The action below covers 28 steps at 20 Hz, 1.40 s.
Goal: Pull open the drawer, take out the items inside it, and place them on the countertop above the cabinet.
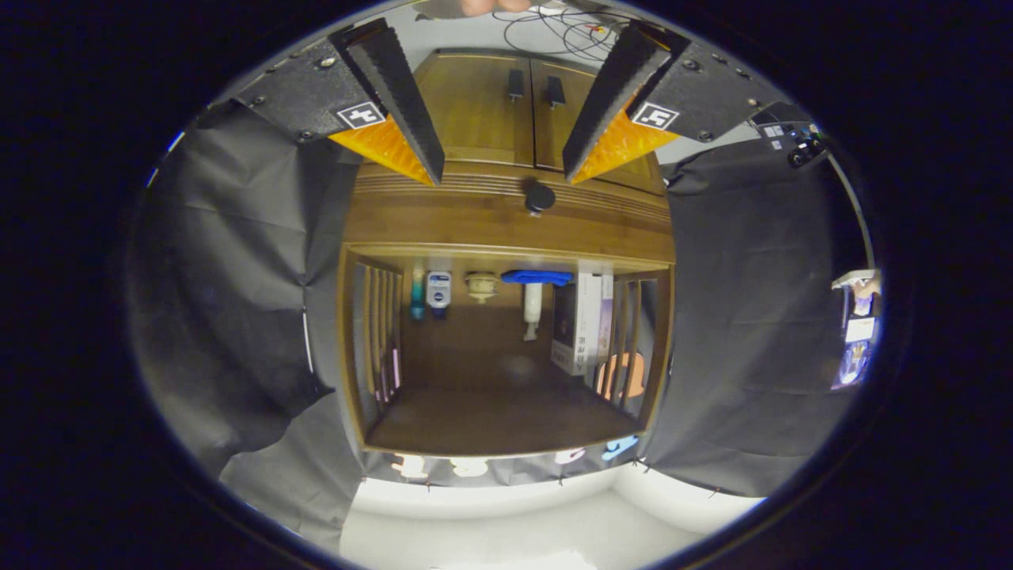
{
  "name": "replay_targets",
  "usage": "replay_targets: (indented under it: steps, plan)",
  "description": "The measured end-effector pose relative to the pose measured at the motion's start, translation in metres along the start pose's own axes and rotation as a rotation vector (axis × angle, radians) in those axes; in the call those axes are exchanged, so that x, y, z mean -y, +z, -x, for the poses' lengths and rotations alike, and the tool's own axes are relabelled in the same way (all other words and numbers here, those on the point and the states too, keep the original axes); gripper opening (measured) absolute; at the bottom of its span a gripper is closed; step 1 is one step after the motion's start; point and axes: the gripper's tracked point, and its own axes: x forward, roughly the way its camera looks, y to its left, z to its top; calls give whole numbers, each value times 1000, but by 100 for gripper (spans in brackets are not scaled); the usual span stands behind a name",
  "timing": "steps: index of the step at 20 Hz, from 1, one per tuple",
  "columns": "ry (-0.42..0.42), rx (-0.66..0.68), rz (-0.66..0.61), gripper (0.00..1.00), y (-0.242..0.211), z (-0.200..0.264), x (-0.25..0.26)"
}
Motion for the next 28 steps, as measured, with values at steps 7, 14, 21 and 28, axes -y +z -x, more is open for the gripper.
replay_targets:
  steps: [7,14,21,28]
  plan:
    - [27,-54,93,98,-5,-96,-48]
    - [-68,-154,-5,98,-29,-155,-33]
    - [-114,-198,-20,86,-35,-178,-22]
    - [-127,-276,-68,47,-41,-182,-27]
